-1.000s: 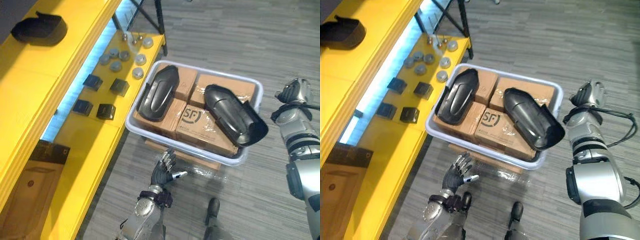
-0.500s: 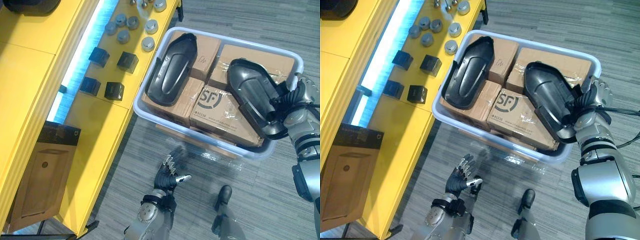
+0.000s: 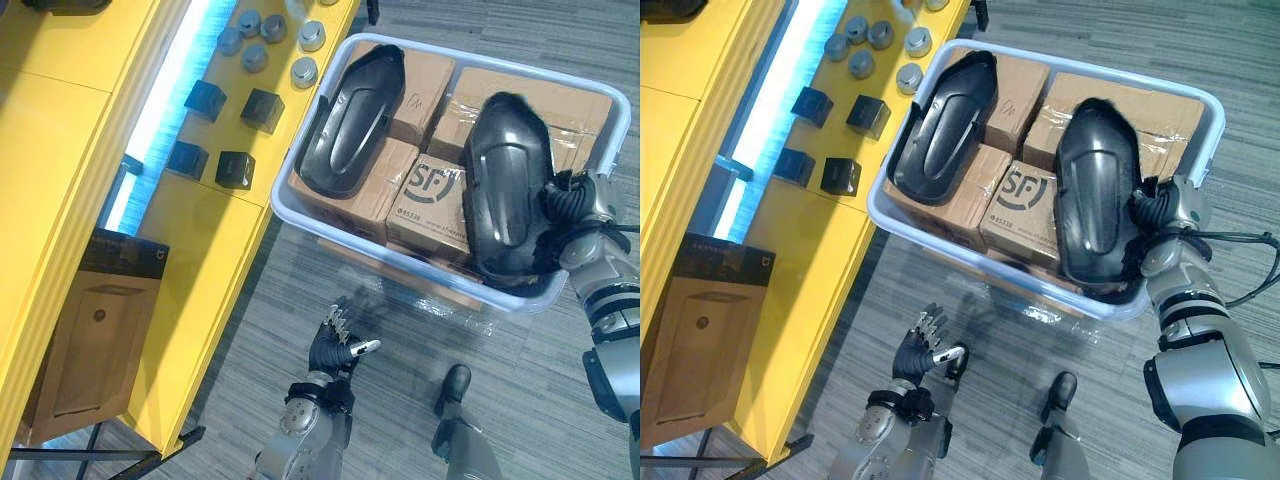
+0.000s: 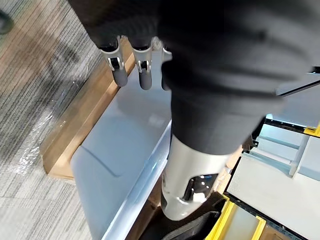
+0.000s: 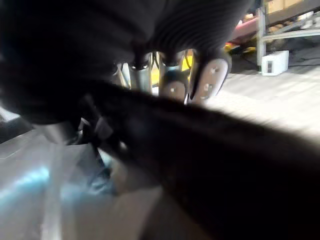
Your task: Walk over and take plastic housings, then place them on the shelf
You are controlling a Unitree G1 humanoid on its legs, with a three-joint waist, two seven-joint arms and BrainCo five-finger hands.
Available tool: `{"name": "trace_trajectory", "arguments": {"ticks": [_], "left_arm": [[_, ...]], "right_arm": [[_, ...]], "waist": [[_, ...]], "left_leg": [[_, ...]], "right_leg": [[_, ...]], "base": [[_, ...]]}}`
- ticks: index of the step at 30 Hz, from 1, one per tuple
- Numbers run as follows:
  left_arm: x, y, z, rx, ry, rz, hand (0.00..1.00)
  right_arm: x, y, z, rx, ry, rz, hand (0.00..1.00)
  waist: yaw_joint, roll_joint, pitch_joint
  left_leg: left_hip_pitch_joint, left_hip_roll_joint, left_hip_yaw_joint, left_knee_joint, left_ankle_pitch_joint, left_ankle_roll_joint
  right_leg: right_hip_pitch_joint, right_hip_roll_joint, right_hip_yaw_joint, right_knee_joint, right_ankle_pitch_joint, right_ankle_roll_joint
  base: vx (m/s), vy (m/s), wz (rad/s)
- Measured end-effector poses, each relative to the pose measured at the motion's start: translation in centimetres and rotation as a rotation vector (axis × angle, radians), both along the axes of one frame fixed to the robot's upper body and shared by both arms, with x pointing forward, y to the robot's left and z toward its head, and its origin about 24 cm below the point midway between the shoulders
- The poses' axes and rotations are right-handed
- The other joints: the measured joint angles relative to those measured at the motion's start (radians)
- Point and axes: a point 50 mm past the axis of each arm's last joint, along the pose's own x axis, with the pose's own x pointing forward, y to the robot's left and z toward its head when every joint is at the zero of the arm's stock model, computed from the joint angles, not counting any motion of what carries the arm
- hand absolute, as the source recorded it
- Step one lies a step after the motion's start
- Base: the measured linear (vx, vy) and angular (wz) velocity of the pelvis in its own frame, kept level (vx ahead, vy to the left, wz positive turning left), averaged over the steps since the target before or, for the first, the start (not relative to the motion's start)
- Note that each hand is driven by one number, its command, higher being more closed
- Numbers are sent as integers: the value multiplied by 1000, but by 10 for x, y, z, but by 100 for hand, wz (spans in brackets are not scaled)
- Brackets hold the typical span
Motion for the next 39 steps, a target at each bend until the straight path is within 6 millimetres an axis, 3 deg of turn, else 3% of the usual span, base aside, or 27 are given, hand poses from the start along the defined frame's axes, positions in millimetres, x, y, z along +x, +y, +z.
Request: {"name": "trace_trajectory", "arguments": {"ticks": [2,5,10,11,14,21,27,33,39], "left_arm": [[2,12,1,15,-9,31,0],[1,22,13,17,-69,41,0],[-1,25,21,30,-109,26,0],[-1,24,20,40,-105,17,0],[-1,15,21,43,-110,-34,0],[26,7,42,22,-146,-43,0],[43,2,53,66,-155,41,0],[44,2,50,123,-139,134,0],[44,8,45,255,-160,235,0]], "right_arm": [[4,15,6,-21,-44,41,100],[4,26,25,-40,-135,79,100],[5,42,35,-19,-209,127,100],[8,48,32,-8,-207,143,100],[6,54,26,-19,-213,171,100],[4,114,-10,-8,-233,358,100],[-18,162,-51,0,-234,512,100],[-37,191,-78,30,-220,622,100],[-47,200,-83,6,-250,657,100]], "waist": [[-24,-17,12],[-37,-32,13],[-70,-68,-16],[-82,-84,-31],[-91,-101,-49],[-117,-139,-147],[-147,-169,-228],[-151,-186,-287],[-143,-201,-308]], "left_leg": [[56,9,2,0,0,0],[124,20,11,-5,-7,-5],[185,51,29,-64,-10,-7],[194,55,34,-73,-10,-7],[229,58,46,-84,-10,-7],[283,71,95,-97,-9,-7],[320,74,136,-97,-12,-10],[331,99,143,-98,-35,-25],[353,102,152,-98,-58,-36]], "right_leg": [[70,10,-2,-28,4,-2],[152,32,-2,-74,16,-6],[206,65,2,-140,35,-6],[212,70,7,-150,40,-9],[246,76,17,-172,47,-8],[313,100,53,-266,79,-11],[367,111,83,-343,112,-13],[380,137,88,-366,124,-19],[394,140,106,-371,125,-17]], "base": [[38,-84,1],[57,-87,-8],[52,-77,-14],[70,-59,-13],[75,-39,-12],[78,-33,-17],[23,-2,-16],[-50,5,-6],[-57,25,-6]]}}
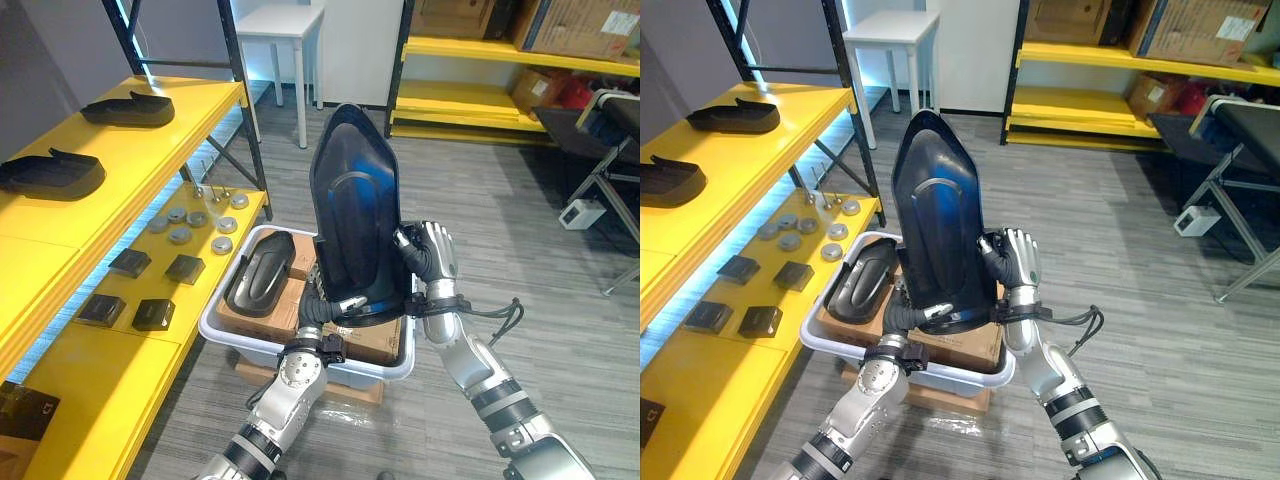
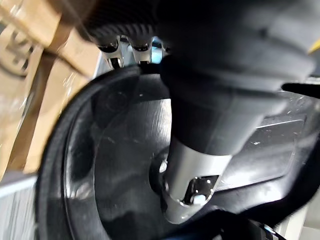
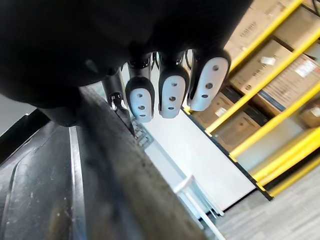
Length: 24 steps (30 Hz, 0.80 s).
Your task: Walk over and take plastic housings, then place them on the shelf
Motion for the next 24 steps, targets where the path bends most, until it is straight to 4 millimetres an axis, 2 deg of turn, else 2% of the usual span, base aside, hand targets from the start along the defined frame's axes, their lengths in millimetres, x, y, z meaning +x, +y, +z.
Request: {"name": "trace_trajectory", "arguments": {"ticks": [1,2,10,15,19,21,24], "left_arm": [[0,1,-1,3,4,7,0],[0,2,-3,4,10,8,100],[-1,7,-14,-16,71,-42,100],[-11,13,-33,-63,142,-42,100],[-18,16,-40,-76,159,-32,100],[-21,17,-39,-82,149,-31,100],[-28,20,-35,-96,121,-14,100]], "right_arm": [[-2,3,0,-5,-8,14,100],[-5,5,-1,-6,-10,27,100],[-12,23,-12,-25,24,118,100],[-21,34,-25,-17,73,183,100],[-25,39,-31,-28,92,205,100],[-28,40,-30,-20,85,216,100],[-35,44,-26,-3,65,242,100]], "waist": [[0,-4,-7],[1,-6,-15],[4,-8,-39],[14,-7,-59],[17,-7,-60],[30,-6,-61],[31,-1,-65]], "left_leg": [[0,0,2,0,-3,2],[0,0,2,0,-4,2],[3,3,5,0,-2,1],[15,2,-5,1,-2,1],[13,2,-31,6,-9,-7],[11,3,-35,13,-15,-6],[0,4,-39,21,-16,-7]], "right_leg": [[-1,0,2,-1,0,0],[-1,0,2,-1,0,0],[1,2,2,-1,9,-10],[20,2,-5,1,8,-9],[35,3,-28,-3,4,-9],[37,4,-30,-3,0,-5],[33,4,-32,-3,-3,-8]], "base": [[-34,25,-3],[0,0,0],[4,3,0],[38,29,4],[-44,30,17],[-53,23,10],[-52,8,2]]}}
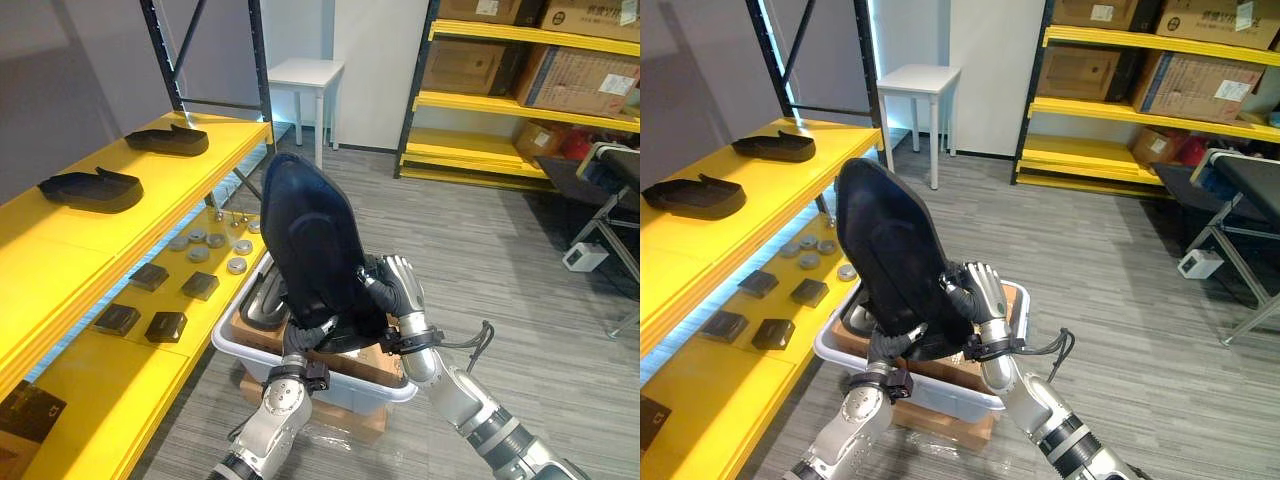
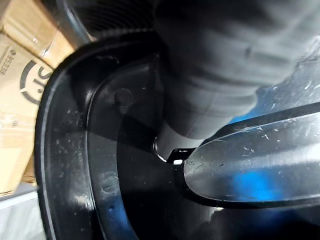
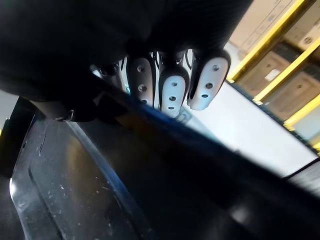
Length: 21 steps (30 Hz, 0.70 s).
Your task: Walk over and take plastic housings, then place them on the shelf
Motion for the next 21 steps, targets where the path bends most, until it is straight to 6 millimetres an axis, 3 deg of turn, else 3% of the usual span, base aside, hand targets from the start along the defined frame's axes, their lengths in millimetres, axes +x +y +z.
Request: {"name": "trace_trajectory", "arguments": {"ticks": [8,12,17,20,21], "left_arm": [[-7,3,12,102,-108,69,100],[-13,7,45,160,-301,116,100],[-20,14,61,196,-403,192,100],[-23,18,68,226,-454,238,100],[-24,20,73,221,-475,257,100]], "right_arm": [[-5,1,4,70,-21,25,100],[-24,-3,24,174,-123,50,100],[-32,-3,26,233,-152,74,100],[-35,-2,24,275,-150,89,100],[-34,0,24,305,-150,99,100]], "waist": [[-3,25,-12],[-7,39,-20],[9,57,-31],[23,84,-43],[27,96,-45]], "left_leg": [[-46,14,-9,9,0,-2],[-56,14,5,1,4,-8],[-57,13,-9,0,8,-9],[-74,2,-119,0,27,-31],[-86,-3,-141,0,37,-22]], "right_leg": [[-41,19,2,0,4,-7],[-62,18,8,0,3,-10],[-52,17,-15,7,4,-17],[2,10,-139,9,-33,-13],[28,8,-203,11,-53,-10]], "base": [[-25,-8,-1],[50,-3,-8],[80,15,12],[69,8,110],[67,17,144]]}}
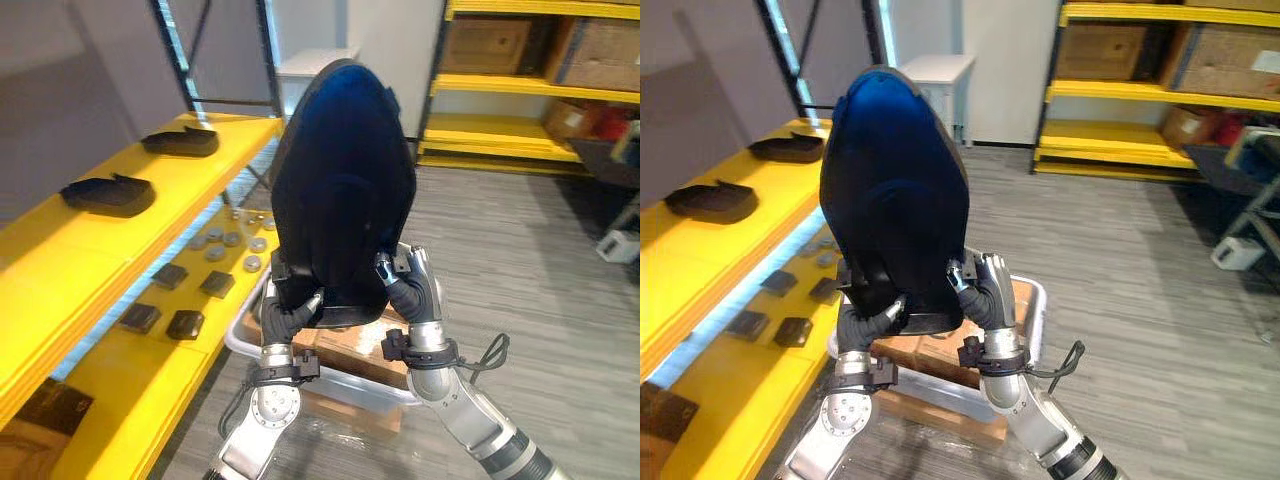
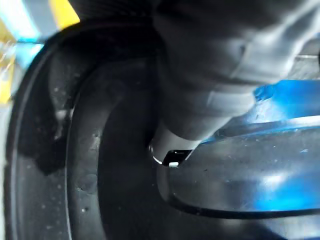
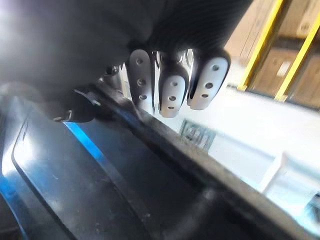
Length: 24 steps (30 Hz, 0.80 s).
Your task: Walk over and take plastic housings, then place them on the shelf
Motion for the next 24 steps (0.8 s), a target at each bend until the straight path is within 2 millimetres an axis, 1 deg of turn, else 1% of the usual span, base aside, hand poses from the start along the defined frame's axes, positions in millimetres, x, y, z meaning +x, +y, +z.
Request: {"name": "trace_trajectory", "arguments": {"ticks": [1,2,3,4,5,6,7,8,9,10,11,12,13,14,15,16,17,18,19,20,21,22,23,24], "left_arm": [[-1,2,2,-4,-9,11,100],[-1,5,4,-18,-20,25,100],[-1,5,7,-36,-30,30,100],[-2,4,8,-45,-33,30,100],[-2,4,8,-62,-32,36,100],[-2,5,8,-68,-30,41,100],[-2,9,7,-77,-26,50,100],[-4,14,6,-92,-18,60,100],[-6,16,5,-97,-12,65,100],[-7,23,3,-104,-3,81,100],[-8,26,1,-100,5,91,100],[-10,30,-5,-96,26,104,100],[-12,33,-7,-98,33,114,100],[-12,34,-8,-103,40,121,100],[-13,34,-8,-107,42,121,100],[-13,34,-9,-112,46,119,100],[-13,35,-10,-117,51,117,100],[-13,36,-10,-114,50,113,100],[-13,37,-9,-112,48,113,100],[-13,39,-9,-113,48,110,100],[-12,39,-9,-113,46,106,100],[-12,40,-8,-112,40,109,100],[-11,42,-9,-120,47,117,100],[-11,41,-10,-123,52,117,100]], "right_arm": [[1,2,-1,13,1,5,100],[2,5,-1,38,7,11,100],[4,6,-2,61,8,13,100],[5,6,-2,70,8,13,100],[8,7,-3,76,8,14,100],[9,8,-3,78,11,15,100],[11,12,-4,88,19,23,100],[13,18,-5,97,33,42,100],[13,22,-6,105,46,51,100],[14,28,-9,117,70,65,100],[15,32,-12,121,91,74,100],[16,38,-17,121,124,91,100],[16,41,-19,119,137,99,100],[16,42,-20,122,151,109,100],[17,42,-20,127,157,111,0],[17,41,-21,132,166,114,0],[18,42,-22,129,172,119,0],[18,43,-21,128,173,124,0],[18,43,-21,126,176,129,0],[18,44,-22,125,183,138,0],[19,45,-21,133,200,160,0],[21,46,-20,131,205,171,0],[23,46,-21,116,216,179,0],[24,46,-22,117,231,189,0]], "waist": [[4,5,-3],[9,15,-10],[11,21,-14],[13,21,-14],[24,21,-14],[29,22,-14],[29,21,-15],[40,19,-17],[49,8,-21],[55,-16,-26],[55,-34,-26],[57,-60,-32],[57,-71,-36],[64,-79,-38],[67,-81,-36],[67,-81,-36],[65,-89,-31],[66,-107,-23],[69,-116,-17],[68,-128,-8],[52,-126,-1],[47,-129,3],[37,-126,10],[33,-122,18]], "left_leg": [[-8,-1,7,-1,1,-1],[-29,9,79,-5,-11,11],[-48,24,195,-2,-25,33],[-55,30,259,3,-30,49],[-60,43,391,9,-29,71],[-60,51,452,11,-23,81],[-57,56,535,17,8,120],[-48,49,565,20,58,109],[-44,34,564,19,63,93],[-33,-1,567,13,64,95],[-17,-28,568,9,68,99],[7,-59,573,9,66,108],[17,-72,574,10,59,116],[33,-84,564,17,43,123],[46,-85,554,37,18,124],[54,-83,547,47,7,130],[78,-87,529,65,-13,134],[109,-95,509,74,-42,130],[128,-99,498,76,-57,129],[157,-104,468,77,-82,131],[173,-100,419,72,-109,134],[175,-92,393,70,-120,140],[178,-81,349,70,-124,143],[186,-75,318,70,-126,140]], "right_leg": [[11,-5,-28,2,-10,1],[31,-10,-91,3,-25,5],[56,-21,-162,4,-35,20],[65,-33,-190,6,-41,29],[76,-59,-235,31,-60,48],[81,-70,-253,45,-70,58],[90,-94,-289,70,-89,82],[103,-113,-299,81,-100,99],[106,-129,-299,81,-103,104],[118,-161,-306,78,-103,109],[138,-184,-316,74,-103,111],[166,-214,-319,72,-103,111],[178,-226,-323,78,-103,111],[194,-251,-343,127,-105,114],[192,-284,-344,218,-110,119],[187,-302,-341,275,-111,118],[178,-348,-336,403,-111,115],[168,-395,-321,523,-96,95],[161,-410,-293,581,-78,67],[129,-424,-195,688,-11,-9],[71,-418,-72,802,21,5],[32,-403,-18,862,-65,33],[-34,-345,56,915,-225,18],[-65,-296,89,885,-277,22]], "base": [[85,42,153],[104,62,166],[104,65,171],[129,91,161],[120,103,107],[182,155,114],[212,173,80],[225,174,60],[244,179,28],[269,173,23],[319,181,30],[260,126,23],[246,85,26],[249,68,29],[241,72,33],[216,100,36],[179,123,46],[207,140,49],[189,130,58],[169,106,76],[127,45,86],[107,-38,99],[80,-80,91],[119,-125,126]]}}
